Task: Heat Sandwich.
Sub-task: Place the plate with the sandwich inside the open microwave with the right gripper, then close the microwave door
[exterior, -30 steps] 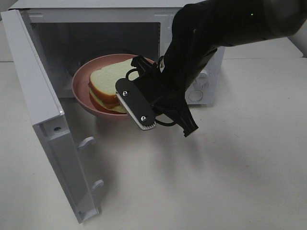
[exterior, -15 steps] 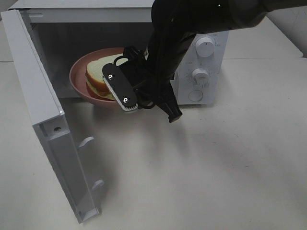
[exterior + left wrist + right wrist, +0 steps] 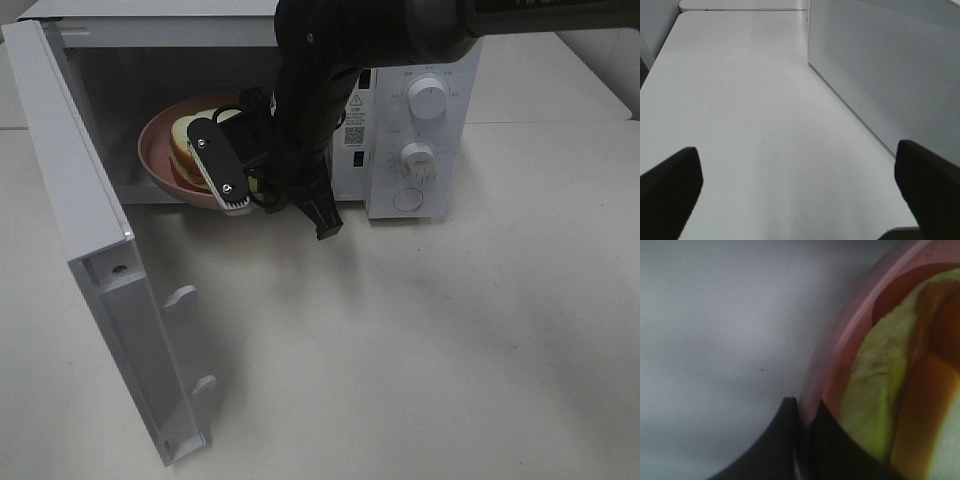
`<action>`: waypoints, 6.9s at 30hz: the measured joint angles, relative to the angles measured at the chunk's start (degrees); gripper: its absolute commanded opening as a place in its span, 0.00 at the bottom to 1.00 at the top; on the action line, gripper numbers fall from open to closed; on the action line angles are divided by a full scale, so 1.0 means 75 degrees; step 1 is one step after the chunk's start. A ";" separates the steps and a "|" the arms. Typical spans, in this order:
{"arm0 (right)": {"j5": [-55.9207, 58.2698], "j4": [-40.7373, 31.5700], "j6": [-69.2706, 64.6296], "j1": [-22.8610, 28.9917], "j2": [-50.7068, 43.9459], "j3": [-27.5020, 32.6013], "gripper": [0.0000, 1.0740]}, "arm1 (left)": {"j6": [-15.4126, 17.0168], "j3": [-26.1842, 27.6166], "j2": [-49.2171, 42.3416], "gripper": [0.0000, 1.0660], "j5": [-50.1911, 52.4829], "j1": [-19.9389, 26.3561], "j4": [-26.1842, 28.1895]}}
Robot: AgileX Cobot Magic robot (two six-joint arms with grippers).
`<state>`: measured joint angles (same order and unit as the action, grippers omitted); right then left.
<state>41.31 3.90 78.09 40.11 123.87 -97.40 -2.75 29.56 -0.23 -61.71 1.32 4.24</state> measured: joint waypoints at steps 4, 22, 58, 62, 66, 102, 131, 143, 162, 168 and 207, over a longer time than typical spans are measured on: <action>0.0008 0.0336 -0.0634 0.0000 0.0260 -0.0359 0.00 | 0.0000 0.0000 0.0000 0.94 0.0000 0.0000 0.0000; 0.0611 0.0588 -0.0932 -0.0008 0.1467 -0.2223 0.00 | 0.0000 0.0000 0.0000 0.94 0.0000 0.0000 0.0000; 0.0199 0.0435 -0.0443 -0.0443 0.2406 -0.3453 0.04 | 0.0000 0.0000 0.0000 0.94 0.0000 0.0000 0.0000; 0.0130 0.0435 -0.0474 -0.0458 0.2406 -0.3453 0.11 | -0.0008 0.0000 0.0000 0.94 0.0000 0.0000 0.0000; -0.0076 0.0435 -0.0672 -0.0458 0.2406 -0.3476 0.25 | -0.0008 0.0000 0.0000 0.94 0.0000 0.0000 0.0000; -0.0428 0.0435 -0.2521 -0.0481 0.2345 -0.3270 0.71 | -0.0008 0.0000 0.0000 0.94 0.0000 0.0000 0.0000; -0.4125 0.0649 -0.2521 -0.0481 -0.0458 0.1986 0.71 | -0.0015 0.0000 0.0000 0.94 0.0000 0.0000 0.0000; -0.4377 0.0649 -0.2880 -0.0481 -0.1642 0.3644 0.71 | -0.0015 0.0000 0.0000 0.94 0.0000 0.0000 0.0000; -0.4400 0.0642 -0.5027 -0.0481 -0.3881 0.5737 0.71 | -0.0015 0.0000 0.0000 0.94 0.0000 0.0000 0.0000; -0.4400 0.0642 -0.5584 -0.0481 -0.4515 0.6303 0.71 | -0.0015 0.0000 0.0000 0.94 0.0000 0.0000 0.0000; 0.2177 0.0451 -1.0313 -0.0481 -0.9297 0.7433 0.71 | -0.0015 0.0000 0.0000 0.94 0.0000 0.0000 0.0000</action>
<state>57.64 7.28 0.74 36.50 54.14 -41.65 -2.86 29.56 -0.23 -61.71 1.32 4.24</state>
